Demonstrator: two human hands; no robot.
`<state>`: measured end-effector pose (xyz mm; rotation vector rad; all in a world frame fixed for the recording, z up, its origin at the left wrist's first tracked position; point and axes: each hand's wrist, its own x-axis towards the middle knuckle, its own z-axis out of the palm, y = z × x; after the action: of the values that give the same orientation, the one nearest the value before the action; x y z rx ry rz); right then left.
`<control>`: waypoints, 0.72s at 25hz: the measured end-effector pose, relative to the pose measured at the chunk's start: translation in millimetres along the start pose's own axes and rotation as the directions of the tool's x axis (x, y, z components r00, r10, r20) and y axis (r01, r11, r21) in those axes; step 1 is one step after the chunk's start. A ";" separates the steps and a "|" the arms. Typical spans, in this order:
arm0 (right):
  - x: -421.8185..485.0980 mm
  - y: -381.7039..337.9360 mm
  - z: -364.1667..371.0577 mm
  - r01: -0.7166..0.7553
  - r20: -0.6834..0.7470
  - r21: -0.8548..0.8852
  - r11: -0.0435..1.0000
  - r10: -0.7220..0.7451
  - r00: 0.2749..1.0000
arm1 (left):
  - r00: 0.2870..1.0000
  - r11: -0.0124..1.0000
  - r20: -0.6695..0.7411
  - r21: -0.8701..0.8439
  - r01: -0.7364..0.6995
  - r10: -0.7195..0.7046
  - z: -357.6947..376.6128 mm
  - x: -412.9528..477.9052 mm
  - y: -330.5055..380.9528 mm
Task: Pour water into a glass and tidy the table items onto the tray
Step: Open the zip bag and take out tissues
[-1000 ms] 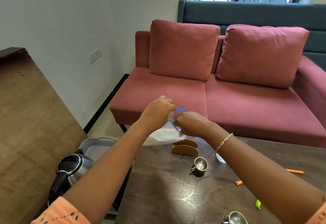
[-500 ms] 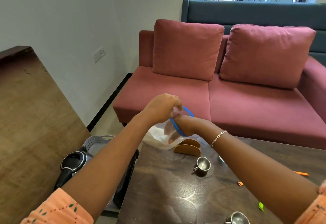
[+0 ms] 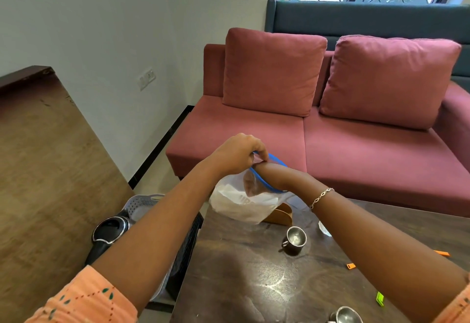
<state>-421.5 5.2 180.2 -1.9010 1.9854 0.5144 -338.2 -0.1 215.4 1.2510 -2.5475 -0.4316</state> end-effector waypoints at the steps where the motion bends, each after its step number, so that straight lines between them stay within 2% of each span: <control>1: 6.7 -4.4 3.4 -0.114 -0.027 0.005 0.993 0.114 0.993 | 1.000 1.000 0.004 -0.002 0.002 -0.002 -0.1 0.1 0.4; 3: 16.3 -1.6 0.8 -0.119 -0.045 -0.023 0.993 0.118 0.992 | 1.000 1.000 0.004 -0.003 -0.001 0.001 0.1 1.5 1.9; 4: 16.8 7.0 4.5 -0.083 -0.033 -0.094 0.992 0.080 0.996 | 1.000 1.000 0.004 0.002 0.001 -0.001 0.4 2.2 2.7; 6: 14.8 4.5 13.6 -0.015 0.072 -0.056 0.998 0.019 0.997 | 1.000 1.000 0.007 0.007 0.018 -0.018 2.5 3.2 2.9; 8: 4.5 -4.1 2.9 -0.021 0.067 -0.161 0.987 0.032 0.997 | 0.999 0.999 0.008 0.006 0.033 -0.033 4.5 3.6 0.9; 9: 5.4 -2.7 -3.2 -0.012 0.011 -0.174 0.985 0.014 1.000 | 0.999 0.999 0.008 0.008 0.034 -0.034 5.3 3.7 0.0; 10: 1.3 5.8 -10.7 0.062 0.043 -0.102 0.993 -0.058 0.997 | 0.999 0.999 0.005 0.008 0.032 -0.032 5.9 3.5 -0.5; 11: 2.5 38.7 -4.8 0.238 0.002 -0.006 0.971 -0.238 0.971 | 1.000 1.000 -0.002 0.003 0.027 -0.027 6.5 3.4 -0.9; 12: 0.5 55.3 4.6 0.304 -0.153 0.035 0.952 -0.296 0.943 | 1.000 1.000 -0.010 -0.006 0.021 -0.021 7.1 3.3 -1.0; 13: -18.5 32.6 -2.2 0.379 -0.143 0.277 0.883 -0.352 0.925 | 1.000 1.000 -0.017 -0.016 0.015 -0.015 7.4 3.1 -0.9; 14: -28.3 35.7 -7.0 0.407 -0.014 0.340 0.848 -0.428 0.904 | 1.000 1.000 -0.022 -0.025 0.012 -0.013 7.8 2.8 -0.6; 16: -19.3 38.1 -1.0 0.428 0.097 0.218 0.877 -0.455 0.885 | 0.999 0.999 -0.028 -0.038 0.015 -0.016 8.4 2.6 -0.3; 18: -15.1 28.8 0.4 0.403 0.134 0.228 0.886 -0.438 0.889 | 0.999 0.999 -0.028 -0.050 0.014 -0.016 7.5 2.5 0.0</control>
<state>-449.6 19.6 187.8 -2.0000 1.3903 0.3411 -342.4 -1.0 208.8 1.2503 -2.4894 -0.4738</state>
